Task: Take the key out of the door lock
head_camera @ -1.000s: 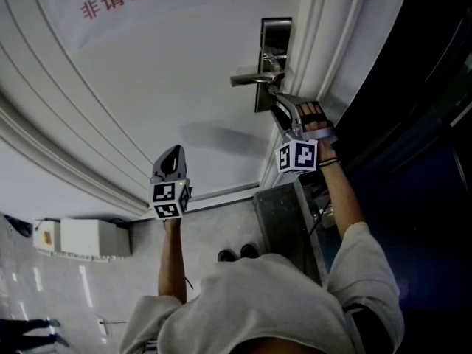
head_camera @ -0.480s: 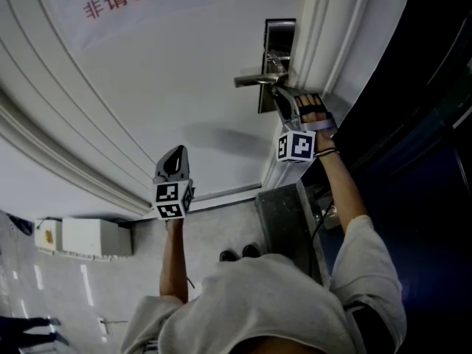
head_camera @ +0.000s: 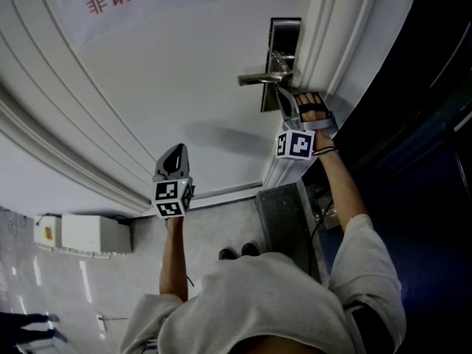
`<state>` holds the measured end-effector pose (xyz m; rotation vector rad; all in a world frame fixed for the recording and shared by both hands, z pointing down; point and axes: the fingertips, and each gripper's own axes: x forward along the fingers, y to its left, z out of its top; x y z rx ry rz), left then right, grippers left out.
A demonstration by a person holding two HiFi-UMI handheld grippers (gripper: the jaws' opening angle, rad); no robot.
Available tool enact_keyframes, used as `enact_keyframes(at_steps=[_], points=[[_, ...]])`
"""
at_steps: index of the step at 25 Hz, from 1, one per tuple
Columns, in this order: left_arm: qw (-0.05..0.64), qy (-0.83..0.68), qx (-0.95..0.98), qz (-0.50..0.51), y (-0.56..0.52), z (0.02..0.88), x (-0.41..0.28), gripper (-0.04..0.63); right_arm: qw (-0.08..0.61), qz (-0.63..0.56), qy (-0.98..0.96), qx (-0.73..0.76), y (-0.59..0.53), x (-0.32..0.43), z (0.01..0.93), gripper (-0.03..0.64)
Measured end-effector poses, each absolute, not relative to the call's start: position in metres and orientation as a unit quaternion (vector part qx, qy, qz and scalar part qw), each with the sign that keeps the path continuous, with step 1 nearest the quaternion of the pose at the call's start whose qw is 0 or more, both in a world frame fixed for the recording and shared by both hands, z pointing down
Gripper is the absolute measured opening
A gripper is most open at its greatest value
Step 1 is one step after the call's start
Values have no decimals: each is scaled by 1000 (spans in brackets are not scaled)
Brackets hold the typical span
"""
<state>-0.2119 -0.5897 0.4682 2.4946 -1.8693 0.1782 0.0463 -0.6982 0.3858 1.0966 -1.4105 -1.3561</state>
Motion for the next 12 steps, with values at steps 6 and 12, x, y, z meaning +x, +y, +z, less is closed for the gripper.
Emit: enact_keyframes(at_steps=[6, 12], points=[[4, -594, 802, 62, -589, 468, -207, 18, 437, -544, -563, 442, -693, 48, 386, 31], [5, -588, 807, 59, -589, 466, -200, 18, 429, -541, -570, 445, -681, 50, 385, 31]])
